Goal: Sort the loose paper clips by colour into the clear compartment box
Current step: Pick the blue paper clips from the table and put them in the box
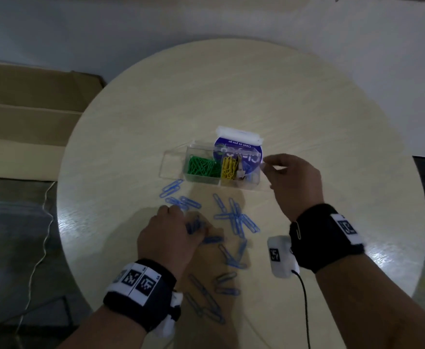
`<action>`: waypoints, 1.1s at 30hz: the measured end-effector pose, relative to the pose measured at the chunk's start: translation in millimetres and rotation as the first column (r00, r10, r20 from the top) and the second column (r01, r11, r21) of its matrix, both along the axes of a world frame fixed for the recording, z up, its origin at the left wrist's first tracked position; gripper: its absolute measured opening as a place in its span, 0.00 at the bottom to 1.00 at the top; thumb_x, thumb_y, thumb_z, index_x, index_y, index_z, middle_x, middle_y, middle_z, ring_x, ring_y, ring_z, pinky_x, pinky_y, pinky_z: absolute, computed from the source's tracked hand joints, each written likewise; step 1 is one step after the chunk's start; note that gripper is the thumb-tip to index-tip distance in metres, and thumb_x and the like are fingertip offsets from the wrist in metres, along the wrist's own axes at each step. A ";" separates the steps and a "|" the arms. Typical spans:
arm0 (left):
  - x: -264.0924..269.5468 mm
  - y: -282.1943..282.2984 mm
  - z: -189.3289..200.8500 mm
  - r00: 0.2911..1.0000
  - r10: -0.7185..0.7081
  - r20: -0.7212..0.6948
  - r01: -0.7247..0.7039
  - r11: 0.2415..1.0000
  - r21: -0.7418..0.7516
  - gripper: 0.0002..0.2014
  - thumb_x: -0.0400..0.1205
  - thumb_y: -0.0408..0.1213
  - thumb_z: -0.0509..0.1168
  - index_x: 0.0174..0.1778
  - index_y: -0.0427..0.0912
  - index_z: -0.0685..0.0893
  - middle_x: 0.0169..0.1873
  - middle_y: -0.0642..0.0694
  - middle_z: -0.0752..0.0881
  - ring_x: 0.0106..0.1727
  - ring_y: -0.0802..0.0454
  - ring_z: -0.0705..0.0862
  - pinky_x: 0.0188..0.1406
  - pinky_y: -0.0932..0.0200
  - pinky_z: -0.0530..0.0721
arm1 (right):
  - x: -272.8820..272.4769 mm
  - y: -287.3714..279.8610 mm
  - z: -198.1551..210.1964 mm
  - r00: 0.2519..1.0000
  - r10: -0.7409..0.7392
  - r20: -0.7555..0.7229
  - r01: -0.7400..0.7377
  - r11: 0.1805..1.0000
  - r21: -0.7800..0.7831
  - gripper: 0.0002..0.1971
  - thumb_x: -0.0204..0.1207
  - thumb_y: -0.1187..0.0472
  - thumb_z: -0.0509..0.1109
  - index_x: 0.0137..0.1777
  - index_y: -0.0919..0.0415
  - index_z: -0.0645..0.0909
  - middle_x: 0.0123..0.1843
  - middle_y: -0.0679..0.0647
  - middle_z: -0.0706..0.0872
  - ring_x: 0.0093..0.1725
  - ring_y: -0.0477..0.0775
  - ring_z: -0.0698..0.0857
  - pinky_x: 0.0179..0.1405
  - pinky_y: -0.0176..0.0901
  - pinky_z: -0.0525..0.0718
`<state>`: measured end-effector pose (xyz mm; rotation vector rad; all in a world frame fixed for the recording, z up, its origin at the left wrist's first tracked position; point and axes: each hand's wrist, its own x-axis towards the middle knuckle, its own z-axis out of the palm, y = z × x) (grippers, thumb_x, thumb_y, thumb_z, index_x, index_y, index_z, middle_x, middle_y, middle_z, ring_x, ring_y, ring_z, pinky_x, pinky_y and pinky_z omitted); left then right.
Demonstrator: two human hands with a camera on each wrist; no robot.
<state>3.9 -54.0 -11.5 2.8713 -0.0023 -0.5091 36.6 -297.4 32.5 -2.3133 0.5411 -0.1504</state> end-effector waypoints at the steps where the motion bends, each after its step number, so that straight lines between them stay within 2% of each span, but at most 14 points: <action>1: -0.3 -2.3 0.5 0.999 -0.020 -0.030 0.021 0.999 0.025 0.28 0.72 0.68 0.64 0.52 0.47 0.78 0.50 0.45 0.78 0.52 0.41 0.82 0.45 0.48 0.82 | -11.4 -0.4 -2.3 1.000 0.000 0.030 0.002 0.999 -0.047 0.05 0.70 0.52 0.75 0.44 0.51 0.87 0.39 0.49 0.89 0.38 0.47 0.87 0.41 0.38 0.78; 3: -1.8 -6.6 0.3 0.997 -0.074 -0.021 0.075 0.997 0.022 0.25 0.74 0.65 0.64 0.52 0.47 0.78 0.50 0.45 0.80 0.52 0.41 0.83 0.45 0.48 0.81 | -37.4 4.8 -11.7 0.998 0.065 -0.027 -0.067 0.993 -0.100 0.07 0.68 0.54 0.78 0.43 0.51 0.85 0.39 0.50 0.86 0.36 0.50 0.85 0.40 0.40 0.79; 5: -2.8 -8.8 -2.6 0.995 -0.102 0.007 0.102 0.994 -0.040 0.19 0.76 0.60 0.66 0.53 0.48 0.78 0.50 0.45 0.81 0.52 0.41 0.84 0.46 0.48 0.82 | -60.0 15.9 -27.8 0.967 0.163 -0.198 -0.183 0.979 -0.088 0.11 0.66 0.52 0.78 0.46 0.54 0.85 0.41 0.54 0.84 0.39 0.56 0.84 0.40 0.43 0.80; 7: -1.7 -9.1 -4.2 0.994 -0.103 0.029 0.106 0.988 -0.108 0.15 0.77 0.55 0.68 0.52 0.50 0.78 0.48 0.45 0.84 0.52 0.40 0.84 0.46 0.48 0.83 | -71.7 26.3 -44.9 0.915 0.261 -0.308 -0.313 0.941 -0.131 0.15 0.64 0.50 0.75 0.48 0.58 0.86 0.42 0.58 0.83 0.44 0.62 0.84 0.43 0.49 0.81; 9: 0.0 -9.4 -3.7 0.993 -0.112 0.046 0.117 0.986 -0.116 0.12 0.77 0.51 0.68 0.51 0.50 0.80 0.47 0.46 0.86 0.52 0.40 0.85 0.46 0.48 0.83 | -73.5 33.4 -53.3 0.888 0.314 -0.337 -0.391 0.900 -0.191 0.13 0.65 0.52 0.70 0.46 0.58 0.85 0.41 0.59 0.83 0.45 0.66 0.82 0.43 0.51 0.80; 12: 2.8 -11.0 -2.9 0.984 -0.172 0.040 0.175 0.982 -0.077 0.11 0.76 0.48 0.67 0.48 0.46 0.82 0.46 0.44 0.87 0.53 0.39 0.84 0.48 0.47 0.83 | -72.0 34.7 -51.7 0.891 0.314 -0.328 -0.390 0.899 -0.198 0.07 0.68 0.62 0.71 0.45 0.61 0.85 0.40 0.62 0.85 0.43 0.69 0.83 0.42 0.52 0.80; 17: 1.4 -18.1 4.9 0.951 -0.307 0.047 0.308 0.951 -0.026 0.09 0.75 0.44 0.67 0.49 0.47 0.84 0.48 0.44 0.85 0.54 0.40 0.84 0.47 0.48 0.81 | -75.6 29.6 -47.1 0.876 0.286 -0.389 -0.356 0.927 -0.120 0.09 0.64 0.61 0.72 0.46 0.56 0.84 0.45 0.59 0.83 0.45 0.67 0.83 0.45 0.51 0.80; 20: -0.7 -23.3 10.9 0.931 -0.338 0.136 0.356 0.922 -0.149 0.06 0.71 0.40 0.72 0.43 0.49 0.86 0.40 0.46 0.87 0.46 0.41 0.86 0.41 0.50 0.82 | -80.1 25.5 -48.7 0.877 0.323 -0.355 -0.368 0.927 -0.066 0.05 0.65 0.63 0.71 0.41 0.54 0.81 0.43 0.56 0.79 0.42 0.66 0.82 0.40 0.49 0.77; 22: 1.9 -28.1 15.5 0.954 -0.241 0.177 0.284 0.913 -0.292 0.05 0.70 0.40 0.75 0.40 0.50 0.87 0.34 0.51 0.89 0.41 0.49 0.87 0.40 0.55 0.83 | -83.2 21.7 -48.5 0.874 0.336 -0.351 -0.377 0.925 -0.054 0.04 0.67 0.62 0.71 0.41 0.53 0.79 0.42 0.55 0.81 0.44 0.64 0.82 0.40 0.47 0.74; 24: 7.9 -38.1 23.7 0.994 -0.072 0.079 0.102 0.852 -0.513 0.05 0.71 0.40 0.77 0.40 0.52 0.89 0.32 0.57 0.89 0.37 0.59 0.87 0.42 0.60 0.84 | -86.3 17.6 -47.6 0.886 0.319 -0.336 -0.350 0.936 -0.034 0.04 0.67 0.60 0.71 0.41 0.52 0.80 0.42 0.55 0.84 0.45 0.62 0.82 0.40 0.47 0.75; 26: 18.8 -51.4 33.6 0.998 0.055 -0.021 -0.054 0.719 -0.692 0.06 0.71 0.38 0.79 0.39 0.53 0.89 0.32 0.58 0.89 0.36 0.63 0.87 0.42 0.62 0.84 | -88.8 13.8 -46.6 0.908 0.294 -0.298 -0.313 0.950 -0.019 0.05 0.66 0.61 0.70 0.41 0.53 0.81 0.41 0.54 0.85 0.44 0.62 0.83 0.39 0.46 0.76; 27: 25.9 -58.5 40.5 0.995 0.092 -0.029 -0.083 0.661 -0.746 0.07 0.71 0.38 0.79 0.38 0.54 0.89 0.32 0.59 0.89 0.35 0.63 0.87 0.40 0.64 0.83 | -90.0 11.5 -46.4 0.920 0.278 -0.277 -0.293 0.956 -0.012 0.05 0.66 0.61 0.69 0.41 0.53 0.81 0.41 0.54 0.86 0.42 0.62 0.83 0.38 0.46 0.76; 29: 40.7 -73.5 55.0 0.990 0.144 0.001 -0.083 0.571 -0.816 0.08 0.71 0.37 0.79 0.37 0.55 0.88 0.31 0.60 0.89 0.34 0.66 0.85 0.37 0.71 0.81 | -92.1 6.7 -44.8 0.941 0.236 -0.243 -0.241 0.970 0.011 0.05 0.66 0.63 0.70 0.40 0.52 0.80 0.39 0.53 0.86 0.40 0.60 0.83 0.37 0.45 0.78; 33: 66.1 -100.8 75.4 0.977 0.187 0.100 0.001 0.464 -0.886 0.09 0.73 0.33 0.78 0.38 0.52 0.87 0.32 0.57 0.89 0.32 0.67 0.85 0.33 0.72 0.80 | -93.1 -4.9 -39.4 0.973 0.157 -0.168 -0.154 0.988 0.028 0.08 0.65 0.64 0.73 0.39 0.51 0.80 0.36 0.48 0.85 0.37 0.55 0.83 0.37 0.48 0.81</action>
